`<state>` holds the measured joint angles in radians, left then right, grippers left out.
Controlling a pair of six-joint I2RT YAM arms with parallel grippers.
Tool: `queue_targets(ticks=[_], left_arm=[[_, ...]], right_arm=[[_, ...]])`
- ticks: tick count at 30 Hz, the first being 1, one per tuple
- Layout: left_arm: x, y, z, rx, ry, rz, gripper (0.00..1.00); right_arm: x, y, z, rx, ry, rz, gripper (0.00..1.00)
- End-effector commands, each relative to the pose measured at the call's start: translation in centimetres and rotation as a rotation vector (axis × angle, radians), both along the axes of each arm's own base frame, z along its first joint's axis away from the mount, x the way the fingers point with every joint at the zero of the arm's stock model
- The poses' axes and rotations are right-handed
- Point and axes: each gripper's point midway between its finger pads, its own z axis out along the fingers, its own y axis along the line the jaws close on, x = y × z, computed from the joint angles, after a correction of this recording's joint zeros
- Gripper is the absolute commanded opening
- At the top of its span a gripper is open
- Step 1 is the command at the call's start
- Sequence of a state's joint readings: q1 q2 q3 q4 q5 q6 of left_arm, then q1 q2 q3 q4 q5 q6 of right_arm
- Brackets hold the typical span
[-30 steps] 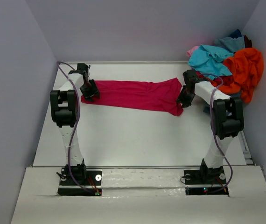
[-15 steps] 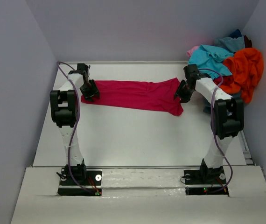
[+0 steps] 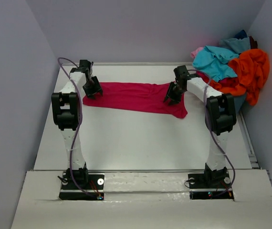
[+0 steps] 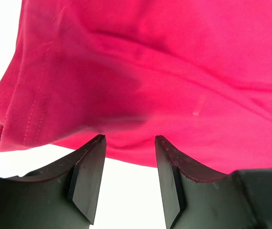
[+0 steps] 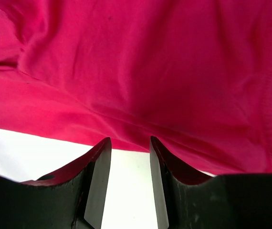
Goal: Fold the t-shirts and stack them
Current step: Fold the tshirt
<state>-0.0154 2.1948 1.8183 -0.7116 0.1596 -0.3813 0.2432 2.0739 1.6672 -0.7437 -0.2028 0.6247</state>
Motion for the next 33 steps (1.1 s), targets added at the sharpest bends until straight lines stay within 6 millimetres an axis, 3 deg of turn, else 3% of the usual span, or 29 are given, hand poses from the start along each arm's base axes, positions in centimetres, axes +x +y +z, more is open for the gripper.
queue_targets(ticks=[1, 8, 12, 16, 22, 25, 33], left_arm=[[1.4, -0.5, 6.5, 0.036, -0.136, -0.031, 0.57], [1.8, -0.9, 7.4, 0.046, -0.162, -0.044, 0.57], [2.6, -0.7, 6.5, 0.054, -0.166, -0.034, 0.57], [4.3, -0.9, 5.3, 0.046, -0.163, -0.024, 0.57], [6.7, -1.3, 5.5, 0.029, -0.197, -0.029, 0.57], [6.9, -1.4, 3.6, 0.027, -0.158, -0.030, 0.57], [6.2, -1.2, 0.9, 0.038, -0.103, -0.035, 0.57]], right_arm=[[0.1, 1.8, -0.9, 0.041, 0.006, 0.040, 0.44], [-1.0, 1.5, -3.5, 0.027, 0.064, 0.034, 0.43], [-1.3, 1.5, -4.2, 0.028, 0.078, 0.035, 0.43], [-1.9, 1.3, -5.1, 0.018, 0.100, 0.042, 0.43], [-2.8, 1.0, -6.0, 0.012, 0.121, 0.048, 0.43], [-2.9, 1.1, -6.2, 0.016, 0.128, 0.050, 0.43], [-3.0, 1.0, -6.4, 0.009, 0.132, 0.057, 0.43]])
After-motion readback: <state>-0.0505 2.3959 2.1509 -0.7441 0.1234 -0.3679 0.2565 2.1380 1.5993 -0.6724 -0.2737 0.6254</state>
